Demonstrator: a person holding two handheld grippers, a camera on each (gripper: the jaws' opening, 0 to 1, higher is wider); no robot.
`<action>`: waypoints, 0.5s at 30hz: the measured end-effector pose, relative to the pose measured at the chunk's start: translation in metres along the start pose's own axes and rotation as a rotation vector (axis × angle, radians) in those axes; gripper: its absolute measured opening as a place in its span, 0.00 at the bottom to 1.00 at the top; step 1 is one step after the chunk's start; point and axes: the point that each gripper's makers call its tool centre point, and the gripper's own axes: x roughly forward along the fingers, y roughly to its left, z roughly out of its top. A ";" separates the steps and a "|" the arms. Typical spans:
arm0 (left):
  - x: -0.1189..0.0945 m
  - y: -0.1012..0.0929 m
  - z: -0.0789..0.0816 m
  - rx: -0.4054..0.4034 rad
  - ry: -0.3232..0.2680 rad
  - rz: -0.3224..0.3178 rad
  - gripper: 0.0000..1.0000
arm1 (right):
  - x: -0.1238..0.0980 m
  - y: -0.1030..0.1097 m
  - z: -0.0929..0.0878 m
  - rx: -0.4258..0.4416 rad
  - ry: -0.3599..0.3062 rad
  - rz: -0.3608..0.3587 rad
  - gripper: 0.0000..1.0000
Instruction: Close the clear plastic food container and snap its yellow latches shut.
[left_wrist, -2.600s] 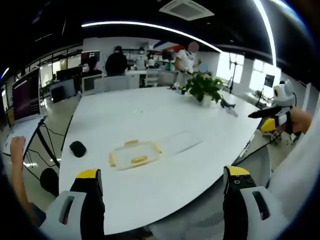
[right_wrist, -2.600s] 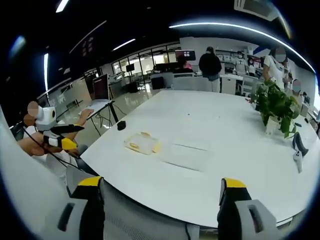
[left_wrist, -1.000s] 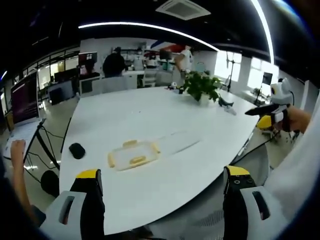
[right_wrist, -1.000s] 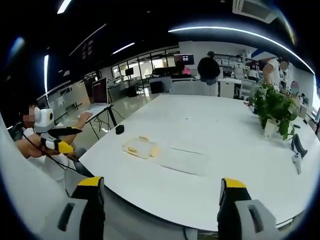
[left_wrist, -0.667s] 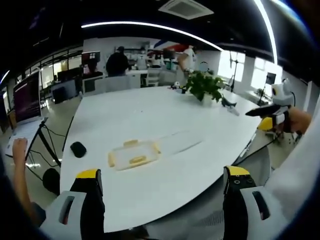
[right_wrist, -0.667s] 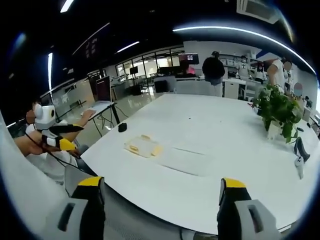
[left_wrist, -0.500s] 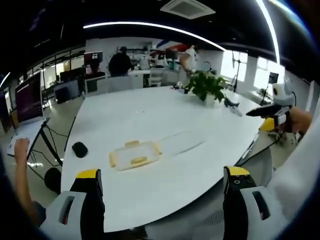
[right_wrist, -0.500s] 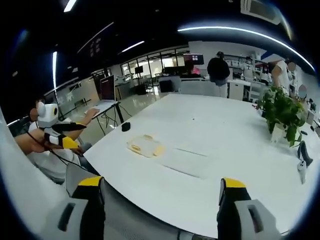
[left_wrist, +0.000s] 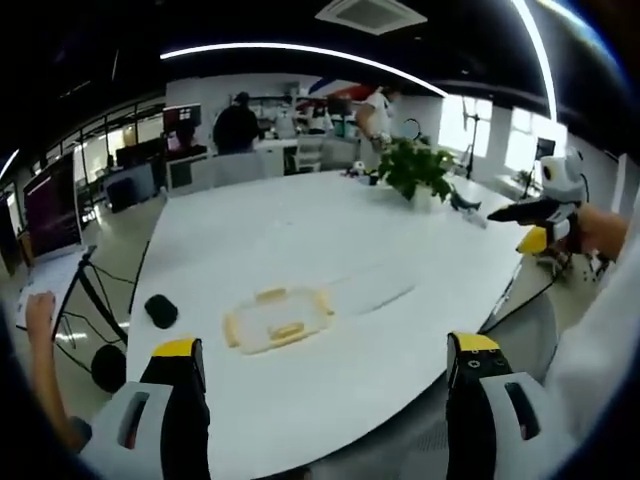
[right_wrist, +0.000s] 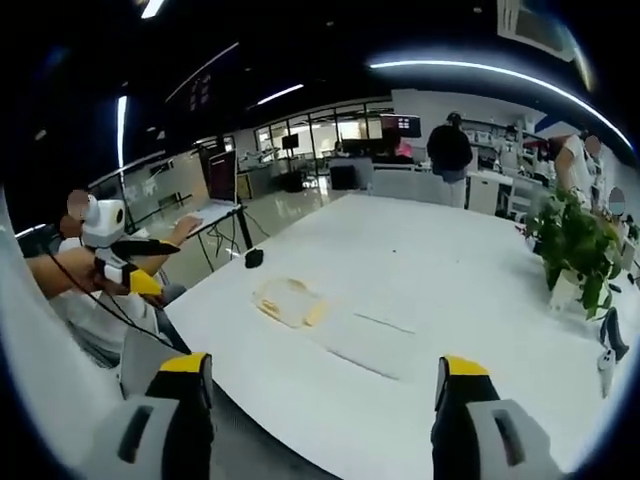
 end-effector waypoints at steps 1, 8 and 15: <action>0.002 0.002 0.000 0.003 0.005 -0.003 0.99 | 0.003 0.001 0.001 -0.015 0.004 0.002 0.92; 0.014 0.007 0.000 0.070 0.031 -0.045 0.98 | 0.025 0.007 0.014 -0.105 0.003 0.041 0.91; 0.028 0.012 0.003 0.116 0.046 -0.120 0.96 | 0.052 0.019 0.019 -0.181 0.017 0.109 0.87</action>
